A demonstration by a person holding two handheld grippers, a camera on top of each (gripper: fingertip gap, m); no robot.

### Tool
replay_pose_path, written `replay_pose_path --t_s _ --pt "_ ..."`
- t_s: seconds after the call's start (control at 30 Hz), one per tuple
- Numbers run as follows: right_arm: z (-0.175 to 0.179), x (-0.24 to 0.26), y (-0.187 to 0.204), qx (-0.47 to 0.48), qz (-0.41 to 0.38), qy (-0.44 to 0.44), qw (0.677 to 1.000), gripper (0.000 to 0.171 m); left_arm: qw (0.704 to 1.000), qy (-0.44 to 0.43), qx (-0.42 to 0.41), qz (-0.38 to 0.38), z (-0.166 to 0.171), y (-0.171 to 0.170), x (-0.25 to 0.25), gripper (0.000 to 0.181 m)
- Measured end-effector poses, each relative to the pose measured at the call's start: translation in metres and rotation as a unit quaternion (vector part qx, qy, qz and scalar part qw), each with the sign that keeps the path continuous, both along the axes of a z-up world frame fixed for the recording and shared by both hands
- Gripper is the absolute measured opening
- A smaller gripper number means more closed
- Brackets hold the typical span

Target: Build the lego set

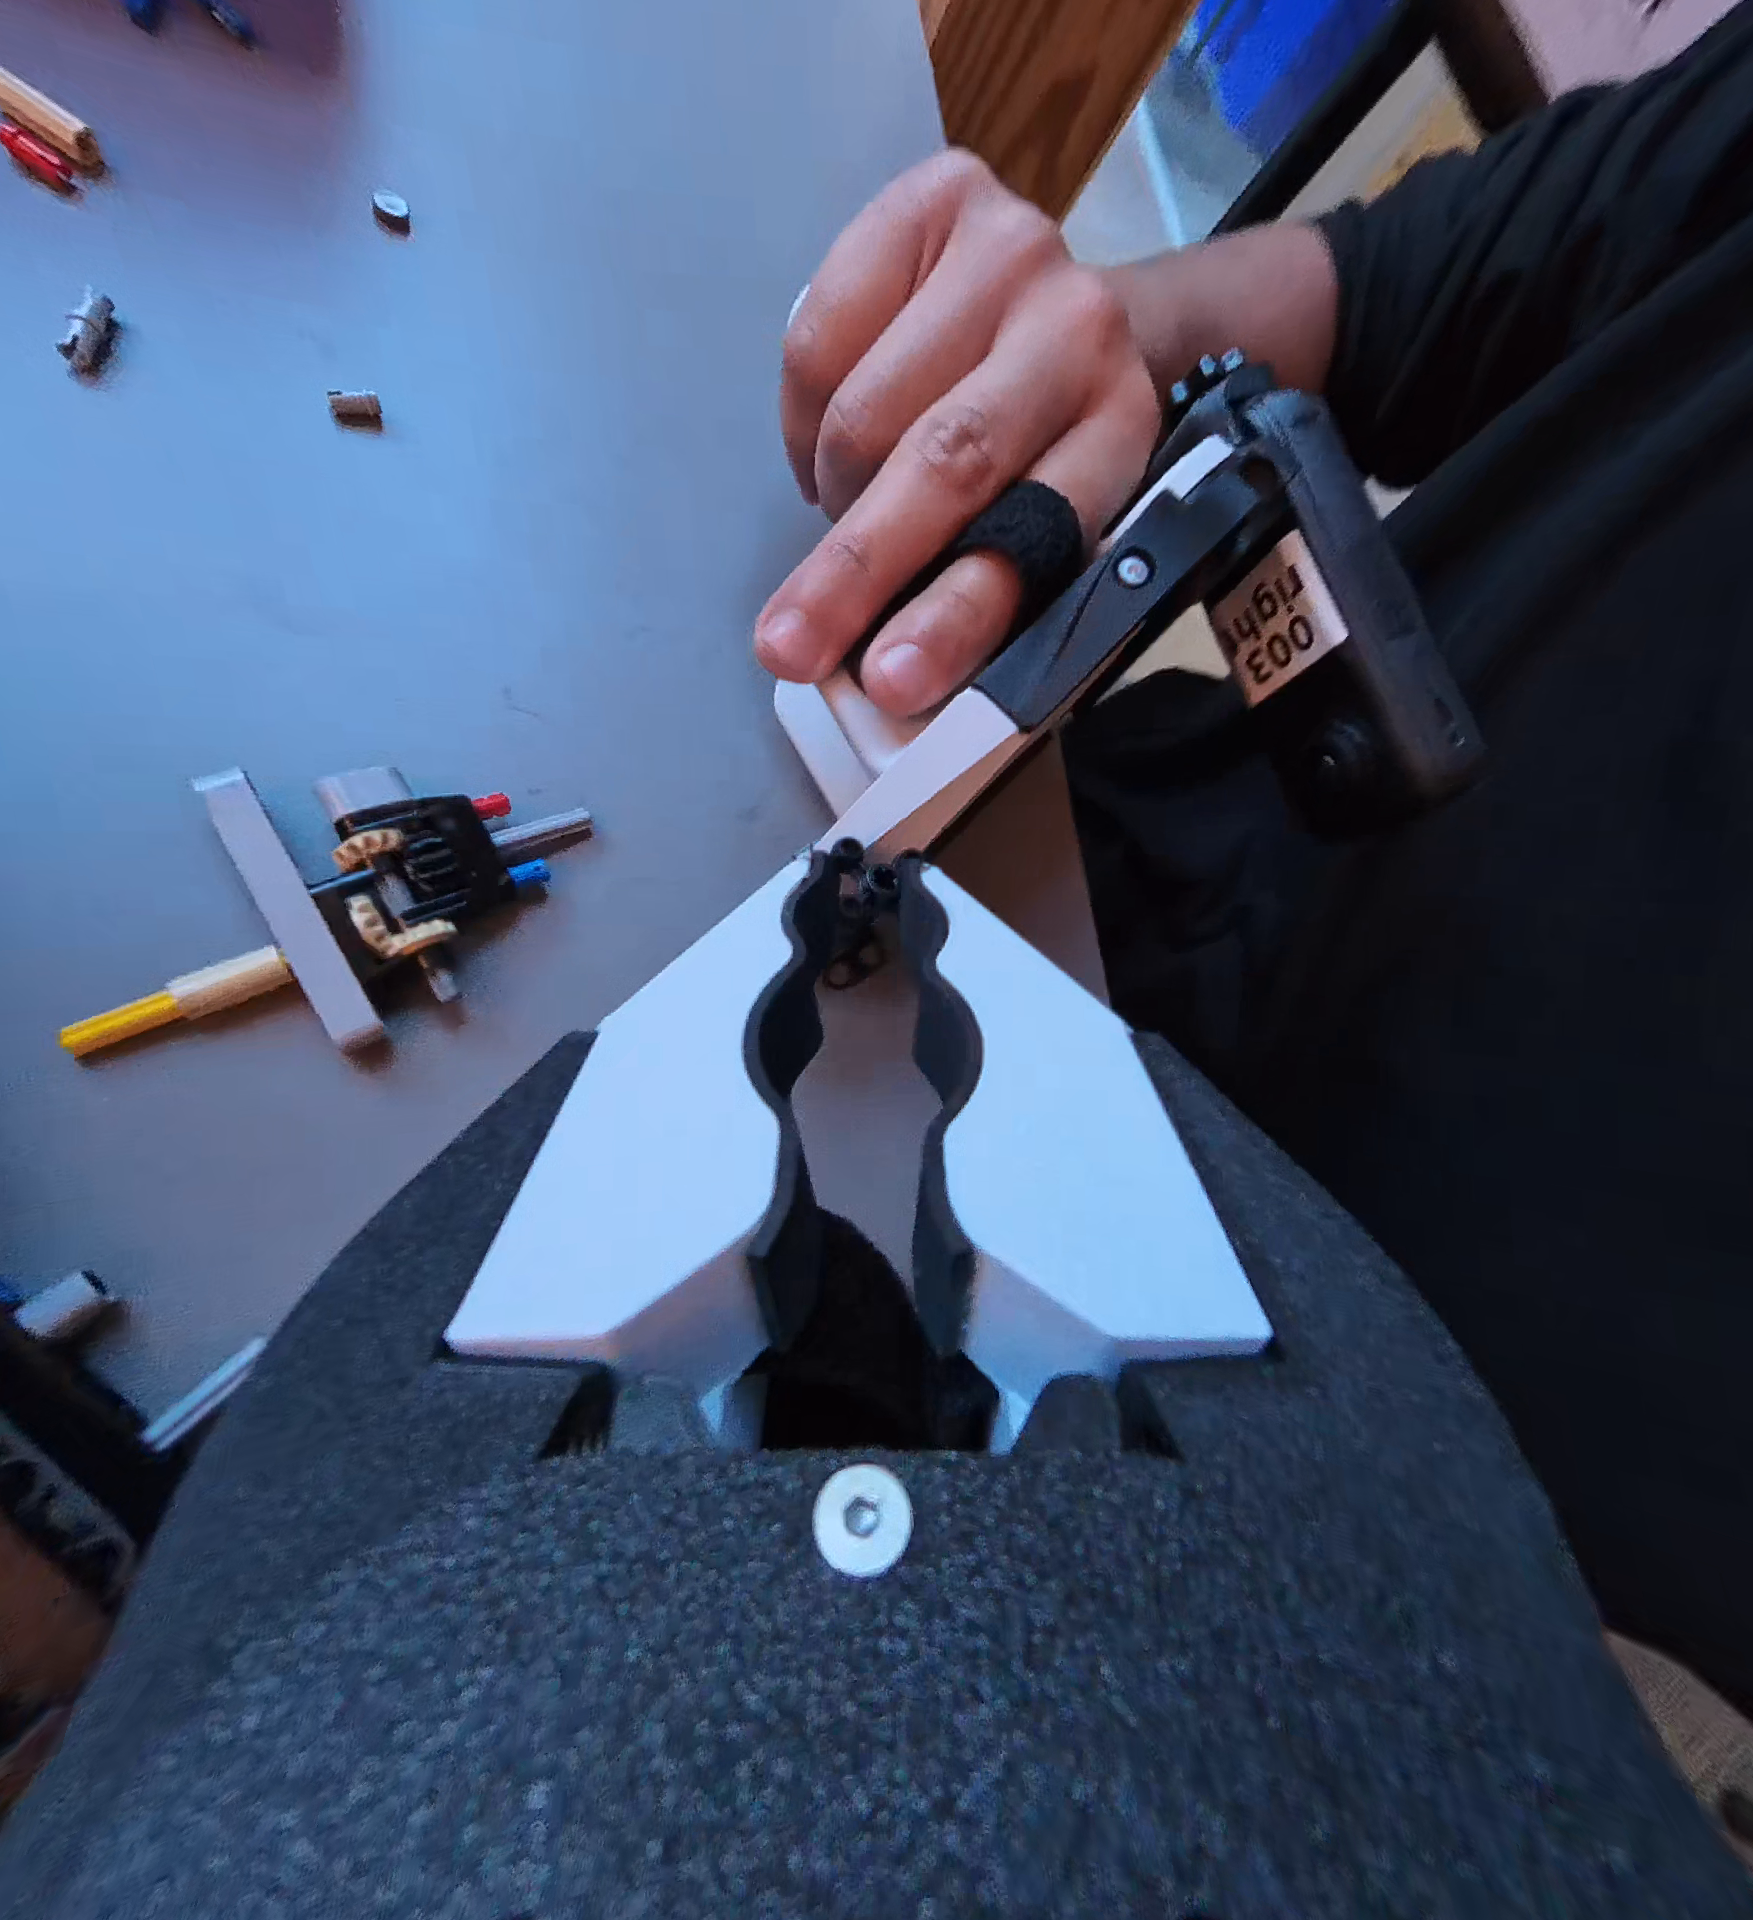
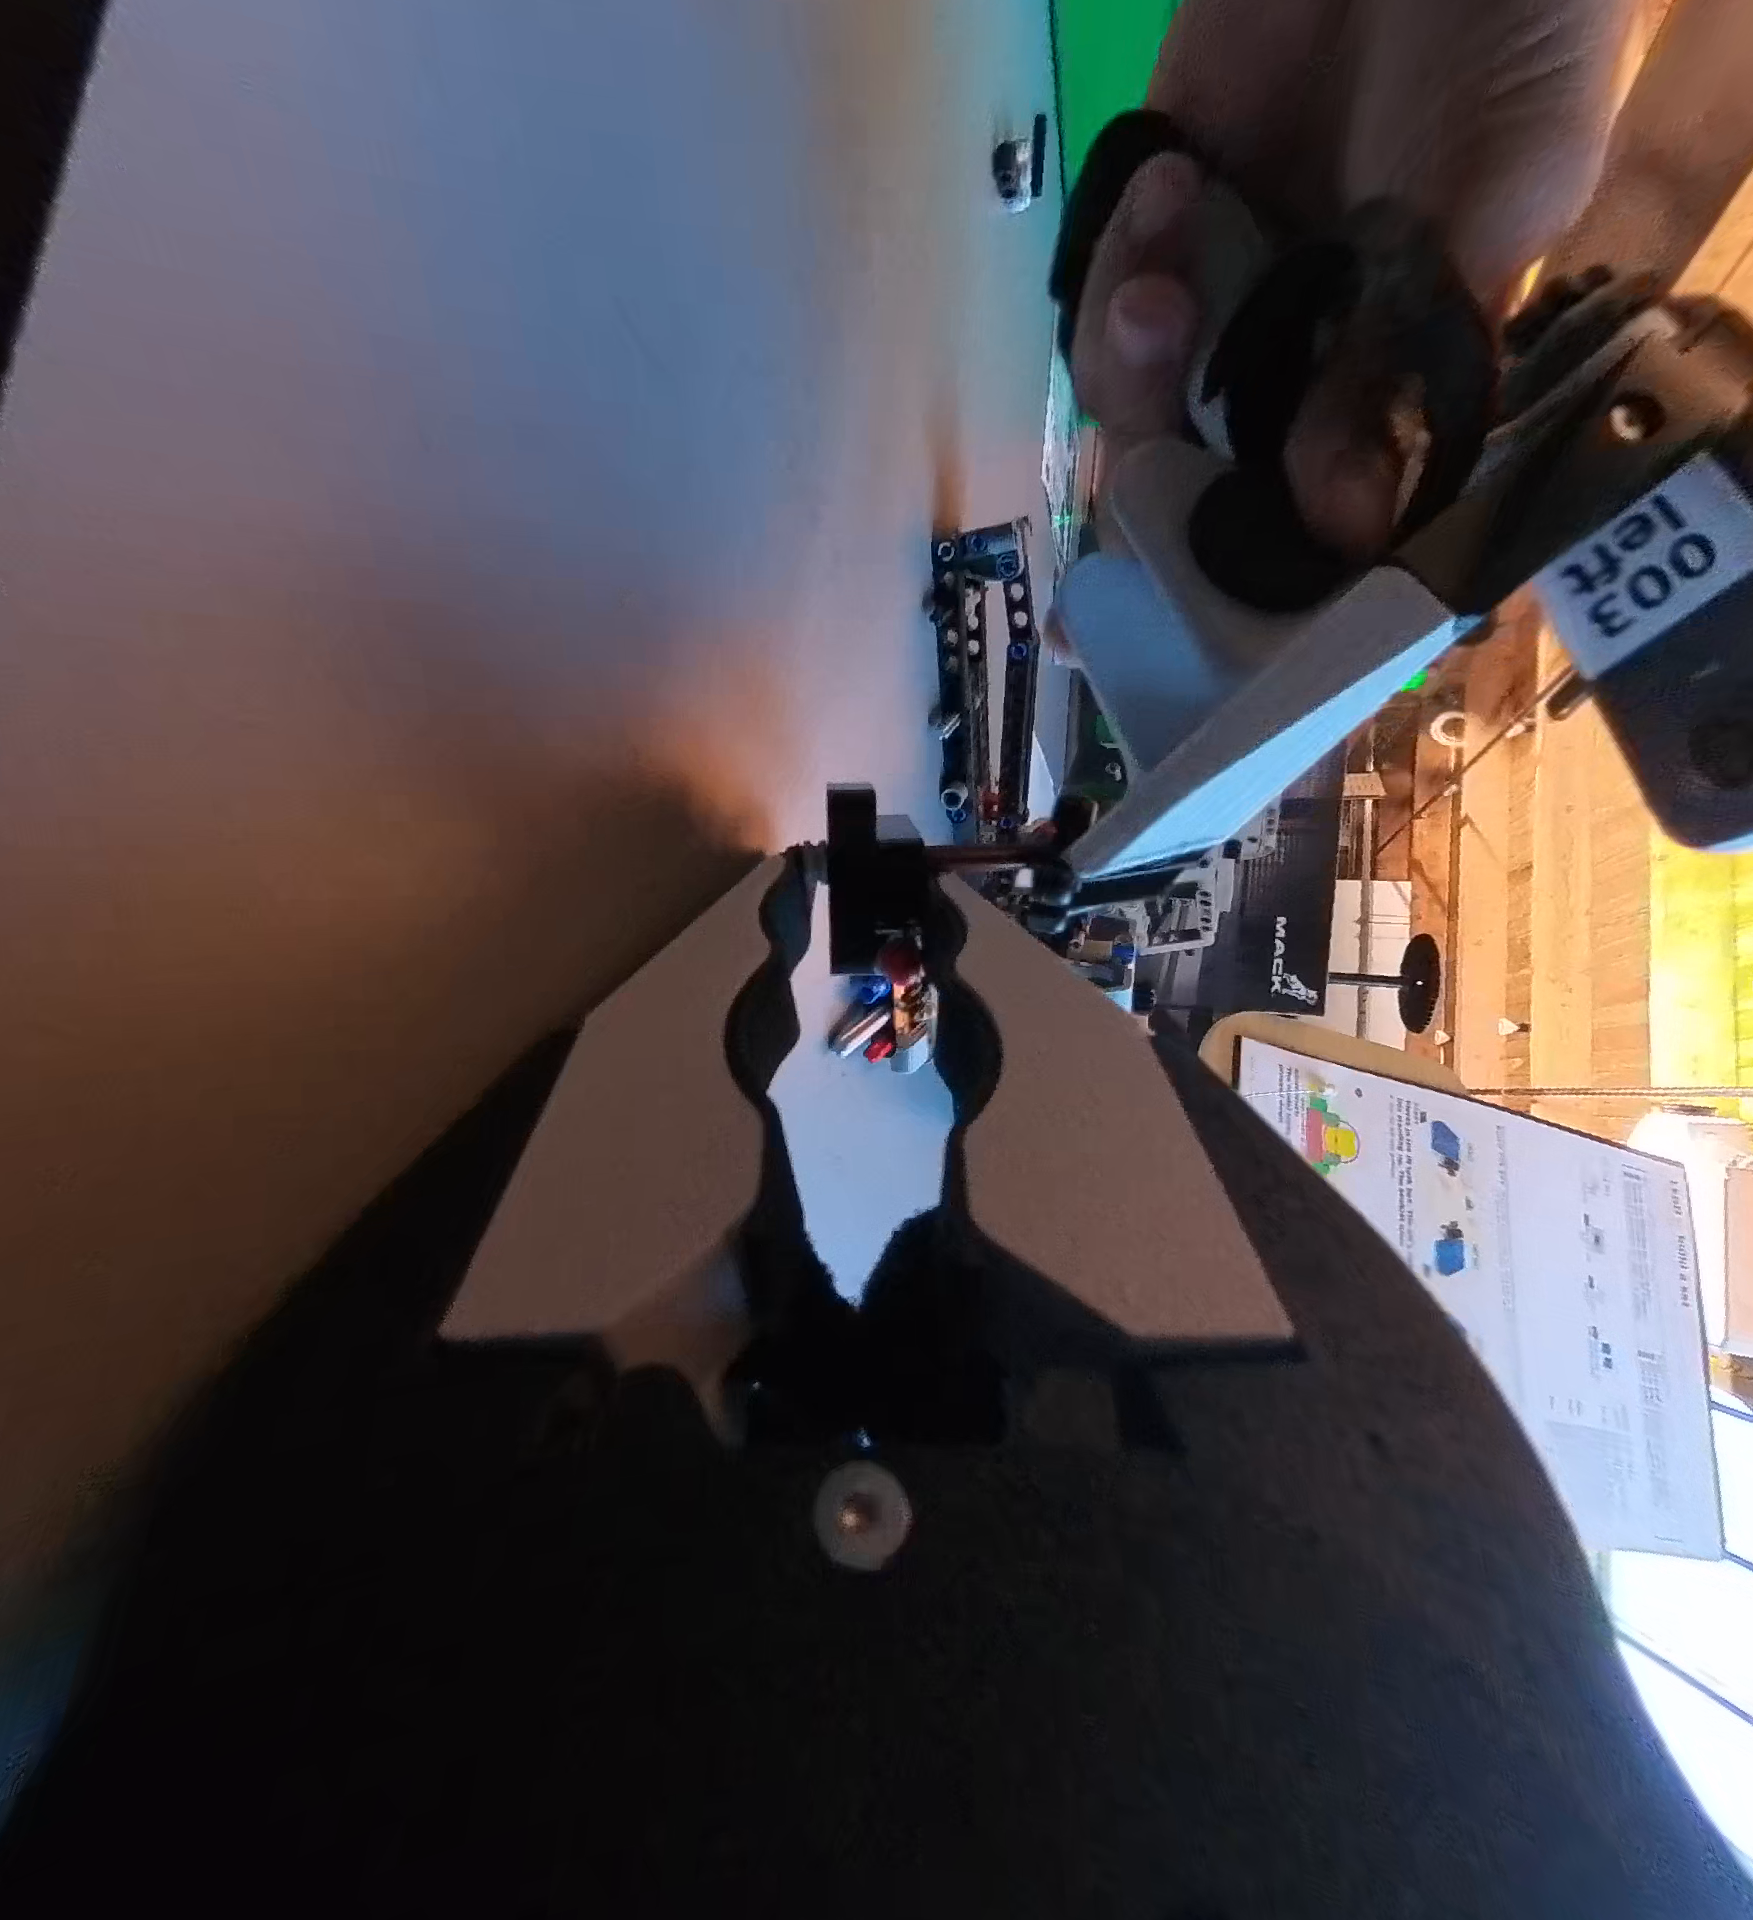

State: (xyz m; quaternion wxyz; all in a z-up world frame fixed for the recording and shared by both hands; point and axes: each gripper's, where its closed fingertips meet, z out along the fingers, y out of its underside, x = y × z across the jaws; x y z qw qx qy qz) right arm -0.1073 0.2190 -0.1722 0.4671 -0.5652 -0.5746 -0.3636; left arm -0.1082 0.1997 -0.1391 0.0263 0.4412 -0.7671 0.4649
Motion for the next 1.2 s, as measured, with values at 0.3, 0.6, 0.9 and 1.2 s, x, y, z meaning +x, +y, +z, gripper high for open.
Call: replay_pose_path --t_s 0.3,0.6,0.9,1.2 --pt "-0.0002 -0.0012 -0.0007 0.000 0.006 -0.005 1.000 0.020 0.999 0.017 -0.052 0.002 -0.0003 0.0003 -0.0006 0.009" --pt "-0.0005 -0.0014 -0.0013 -0.002 0.010 -0.002 1.000 0.020 0.999 -0.025 -0.047 0.009 -0.0006 0.0000 -0.0013 0.009" --pt "-0.0004 -0.0032 -0.0023 -0.002 0.021 -0.002 1.000 0.020 0.999 -0.025 -0.034 0.004 -0.0009 -0.0023 -0.0040 0.009" --pt "-0.0009 -0.0028 -0.0022 -0.007 0.017 0.004 1.000 0.020 1.000 0.015 -0.016 0.000 -0.0021 -0.0006 -0.0026 0.009"
